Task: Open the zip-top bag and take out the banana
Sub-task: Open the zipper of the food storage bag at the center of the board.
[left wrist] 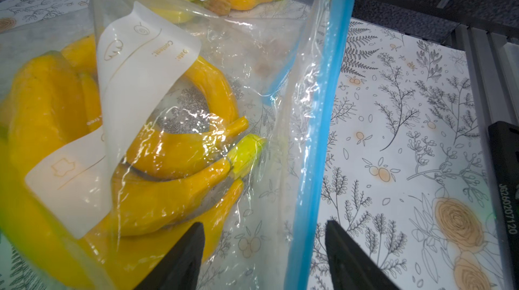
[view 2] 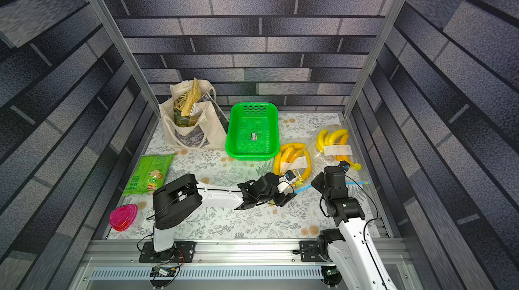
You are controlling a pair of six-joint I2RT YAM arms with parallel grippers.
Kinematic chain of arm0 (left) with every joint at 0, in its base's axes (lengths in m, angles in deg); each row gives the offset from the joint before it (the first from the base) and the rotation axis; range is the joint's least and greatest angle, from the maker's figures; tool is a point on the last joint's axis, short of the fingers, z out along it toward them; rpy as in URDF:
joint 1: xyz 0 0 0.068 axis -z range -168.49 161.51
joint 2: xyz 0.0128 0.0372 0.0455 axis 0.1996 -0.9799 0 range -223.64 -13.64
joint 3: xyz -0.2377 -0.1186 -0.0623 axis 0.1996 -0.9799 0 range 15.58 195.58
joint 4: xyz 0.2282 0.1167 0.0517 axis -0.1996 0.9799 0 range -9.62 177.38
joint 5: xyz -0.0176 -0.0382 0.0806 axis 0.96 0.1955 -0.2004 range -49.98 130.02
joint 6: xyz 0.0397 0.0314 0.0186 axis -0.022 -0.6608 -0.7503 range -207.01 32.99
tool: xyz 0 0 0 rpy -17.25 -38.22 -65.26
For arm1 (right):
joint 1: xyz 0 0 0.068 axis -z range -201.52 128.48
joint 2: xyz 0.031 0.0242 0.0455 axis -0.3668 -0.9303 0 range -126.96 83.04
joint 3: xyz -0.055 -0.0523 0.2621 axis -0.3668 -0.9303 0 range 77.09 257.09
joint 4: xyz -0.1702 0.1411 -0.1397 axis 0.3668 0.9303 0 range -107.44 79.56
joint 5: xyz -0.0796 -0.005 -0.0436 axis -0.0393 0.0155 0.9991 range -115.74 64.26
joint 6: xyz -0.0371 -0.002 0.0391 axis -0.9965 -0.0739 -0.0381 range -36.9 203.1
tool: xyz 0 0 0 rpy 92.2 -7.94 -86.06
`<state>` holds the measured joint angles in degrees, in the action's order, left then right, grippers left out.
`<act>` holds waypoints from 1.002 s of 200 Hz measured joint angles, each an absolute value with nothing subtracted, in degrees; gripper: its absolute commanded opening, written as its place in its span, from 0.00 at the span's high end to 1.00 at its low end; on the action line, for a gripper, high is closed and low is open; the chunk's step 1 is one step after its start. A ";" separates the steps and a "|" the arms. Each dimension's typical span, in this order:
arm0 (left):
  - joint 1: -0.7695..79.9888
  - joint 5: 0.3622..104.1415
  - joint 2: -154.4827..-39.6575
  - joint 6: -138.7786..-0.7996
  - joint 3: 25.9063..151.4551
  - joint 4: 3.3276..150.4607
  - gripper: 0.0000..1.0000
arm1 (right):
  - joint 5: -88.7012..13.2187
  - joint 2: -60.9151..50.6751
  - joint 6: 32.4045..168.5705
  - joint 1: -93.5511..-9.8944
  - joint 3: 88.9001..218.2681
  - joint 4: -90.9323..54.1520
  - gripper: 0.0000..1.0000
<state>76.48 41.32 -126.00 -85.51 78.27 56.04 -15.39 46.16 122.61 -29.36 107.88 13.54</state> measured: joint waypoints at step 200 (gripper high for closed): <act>75.65 37.87 -129.54 -86.89 84.22 60.17 1.00 | -21.99 48.76 122.59 -29.36 103.75 9.63 0.65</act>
<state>75.65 37.87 -129.54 -86.89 84.22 60.17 -21.99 48.76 122.59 -29.36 103.75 9.63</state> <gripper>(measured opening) 0.051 0.294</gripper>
